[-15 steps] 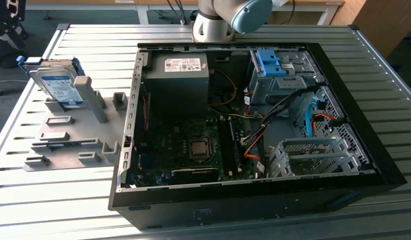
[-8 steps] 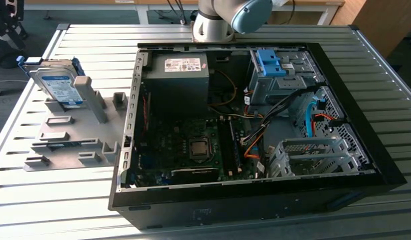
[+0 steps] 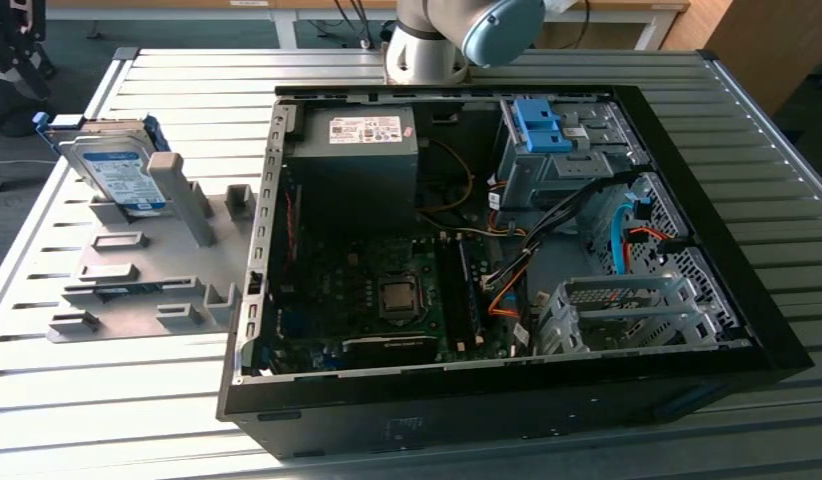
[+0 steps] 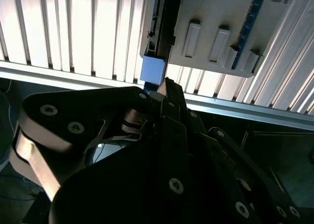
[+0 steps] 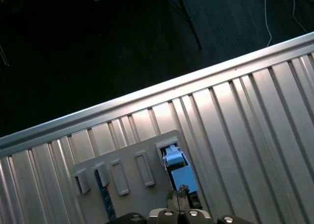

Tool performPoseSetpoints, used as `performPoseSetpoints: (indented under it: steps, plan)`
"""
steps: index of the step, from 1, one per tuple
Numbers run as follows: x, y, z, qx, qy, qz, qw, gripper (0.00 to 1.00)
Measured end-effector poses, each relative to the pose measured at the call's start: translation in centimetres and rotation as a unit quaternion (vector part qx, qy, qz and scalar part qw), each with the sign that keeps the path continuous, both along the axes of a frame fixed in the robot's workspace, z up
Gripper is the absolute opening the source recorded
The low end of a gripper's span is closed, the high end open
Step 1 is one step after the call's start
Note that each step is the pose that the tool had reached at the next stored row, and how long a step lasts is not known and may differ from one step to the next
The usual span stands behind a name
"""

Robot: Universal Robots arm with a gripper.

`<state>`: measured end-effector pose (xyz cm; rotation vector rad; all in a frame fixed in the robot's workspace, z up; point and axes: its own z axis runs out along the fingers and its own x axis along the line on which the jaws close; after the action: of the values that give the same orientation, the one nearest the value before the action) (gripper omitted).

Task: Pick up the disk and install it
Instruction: 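Pick up the disk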

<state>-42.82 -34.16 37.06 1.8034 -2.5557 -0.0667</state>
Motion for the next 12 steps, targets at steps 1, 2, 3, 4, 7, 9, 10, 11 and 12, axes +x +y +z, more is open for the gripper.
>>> performPoseSetpoints:
  steps: [1, 2, 3, 4, 7, 9, 10, 11, 12]
  plan:
    - [0.00, 0.00, 0.00, 0.0000, 0.0000, 0.004, 1.0000, 0.11]
    - [0.00, 0.00, 0.00, 0.0000, 0.0000, 0.008, 1.0000, 0.11]
    - [0.00, 0.00, -0.01, 0.0000, 0.0000, 0.013, 0.9999, 0.11]
    - [0.00, 0.00, -0.01, 0.0000, 0.0000, 0.017, 0.9999, 0.11]
    - [0.00, 0.00, -0.01, 0.0000, 0.0000, 0.030, 0.9995, 0.11]
    - [0.00, 0.00, -0.02, 0.0000, 0.0000, 0.039, 0.9992, 0.11]
    - [0.00, 0.00, -0.02, 0.0000, 0.0000, 0.043, 0.9991, 0.11]
    - [0.00, 0.00, -0.02, 0.0000, 0.0000, 0.047, 0.9989, 0.11]
    - [0.00, 0.00, -0.02, 0.0000, 0.0000, 0.051, 0.9987, 0.11]
